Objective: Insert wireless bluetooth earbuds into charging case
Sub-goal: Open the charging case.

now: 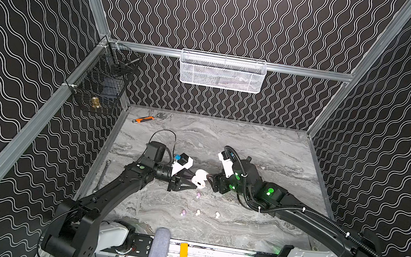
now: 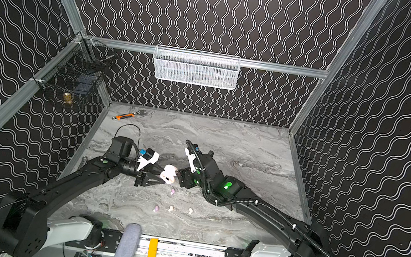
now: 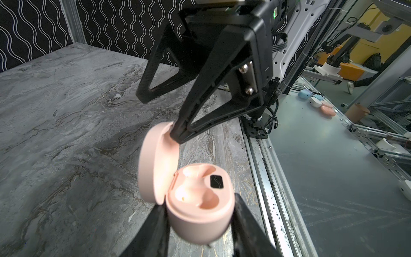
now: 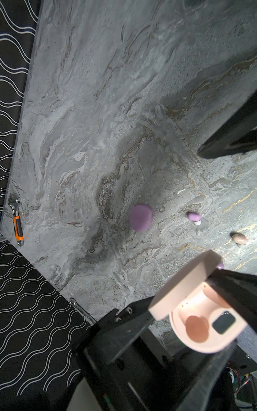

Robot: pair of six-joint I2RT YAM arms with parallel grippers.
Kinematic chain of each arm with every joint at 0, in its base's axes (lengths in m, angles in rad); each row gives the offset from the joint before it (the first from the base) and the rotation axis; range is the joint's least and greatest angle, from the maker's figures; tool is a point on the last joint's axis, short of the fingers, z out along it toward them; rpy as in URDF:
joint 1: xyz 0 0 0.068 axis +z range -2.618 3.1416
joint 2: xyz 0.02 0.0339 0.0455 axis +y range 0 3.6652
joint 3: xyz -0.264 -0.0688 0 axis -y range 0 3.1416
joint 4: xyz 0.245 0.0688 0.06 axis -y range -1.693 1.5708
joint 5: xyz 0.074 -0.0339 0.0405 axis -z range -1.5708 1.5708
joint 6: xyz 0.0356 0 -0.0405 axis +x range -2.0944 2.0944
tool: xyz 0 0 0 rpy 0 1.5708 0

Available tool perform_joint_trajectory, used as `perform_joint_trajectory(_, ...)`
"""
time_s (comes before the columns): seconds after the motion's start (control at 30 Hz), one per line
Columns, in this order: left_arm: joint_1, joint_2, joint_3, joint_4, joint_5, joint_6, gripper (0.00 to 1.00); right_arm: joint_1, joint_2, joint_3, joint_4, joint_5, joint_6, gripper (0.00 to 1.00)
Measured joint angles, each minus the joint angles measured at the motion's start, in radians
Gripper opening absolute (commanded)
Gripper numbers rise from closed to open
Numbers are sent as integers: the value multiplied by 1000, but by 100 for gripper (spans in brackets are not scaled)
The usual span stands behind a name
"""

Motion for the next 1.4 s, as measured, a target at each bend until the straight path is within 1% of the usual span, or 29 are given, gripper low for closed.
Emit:
perform_joint_trajectory(0.57,0,0,1,-3,-1,19,27,-20,3,1,0,-40,0,79)
perform_joint_trajectory(0.83,-1,2,2,-8,4,34,27,-20,-42,-14,16,-106,-11,79)
perform_joint_trajectory(1.07,-1,2,2,-8,4,34,27,-21,-27,-14,23,-138,-11,79)
perform_joint_trajectory(1.2,-2,2,2,-9,4,34,27,-21,-18,-12,24,-138,-12,79)
perform_joint_trajectory(1.4,-2,2,2,-9,4,38,23,-27,-5,0,23,-118,-15,79)
